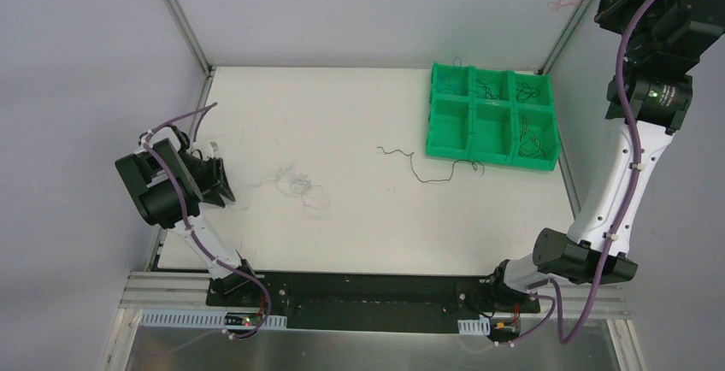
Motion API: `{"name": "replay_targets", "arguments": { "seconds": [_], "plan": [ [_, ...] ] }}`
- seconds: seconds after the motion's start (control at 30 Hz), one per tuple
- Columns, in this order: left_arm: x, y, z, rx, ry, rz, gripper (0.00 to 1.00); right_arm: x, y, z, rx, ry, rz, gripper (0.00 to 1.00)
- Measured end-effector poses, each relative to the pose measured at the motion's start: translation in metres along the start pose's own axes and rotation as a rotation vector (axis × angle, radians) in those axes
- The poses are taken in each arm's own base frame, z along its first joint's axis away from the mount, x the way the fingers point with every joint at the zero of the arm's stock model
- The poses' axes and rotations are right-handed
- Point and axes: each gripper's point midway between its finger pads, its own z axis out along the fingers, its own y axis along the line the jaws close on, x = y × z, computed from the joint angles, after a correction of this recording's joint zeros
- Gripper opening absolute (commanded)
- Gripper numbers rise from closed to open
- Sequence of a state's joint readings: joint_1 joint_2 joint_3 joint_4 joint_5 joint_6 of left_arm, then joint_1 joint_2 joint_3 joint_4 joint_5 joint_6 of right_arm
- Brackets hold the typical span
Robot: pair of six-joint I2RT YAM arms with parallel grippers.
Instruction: Untangle the cables
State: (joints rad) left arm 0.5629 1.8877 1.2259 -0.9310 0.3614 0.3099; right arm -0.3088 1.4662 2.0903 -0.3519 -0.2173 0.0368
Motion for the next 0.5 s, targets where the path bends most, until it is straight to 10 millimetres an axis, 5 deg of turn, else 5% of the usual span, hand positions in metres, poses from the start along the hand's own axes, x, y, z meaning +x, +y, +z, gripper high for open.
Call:
{"name": "replay_targets", "arguments": {
  "seconds": [0.17, 0.33, 0.5],
  "plan": [
    [-0.004, -0.051, -0.018, 0.153, -0.079, 0.103, 0.68, 0.004, 0.016, -0.002, -0.079, 0.030, 0.043, 0.00],
    [-0.008, -0.119, -0.058, 0.307, -0.240, 0.280, 0.71, 0.014, 0.031, -0.006, -0.155, 0.085, 0.084, 0.00],
    [-0.005, -0.174, -0.079, 0.386, -0.314, 0.464, 0.73, 0.056, 0.039, -0.009, -0.215, 0.215, 0.141, 0.00]
  ]
}}
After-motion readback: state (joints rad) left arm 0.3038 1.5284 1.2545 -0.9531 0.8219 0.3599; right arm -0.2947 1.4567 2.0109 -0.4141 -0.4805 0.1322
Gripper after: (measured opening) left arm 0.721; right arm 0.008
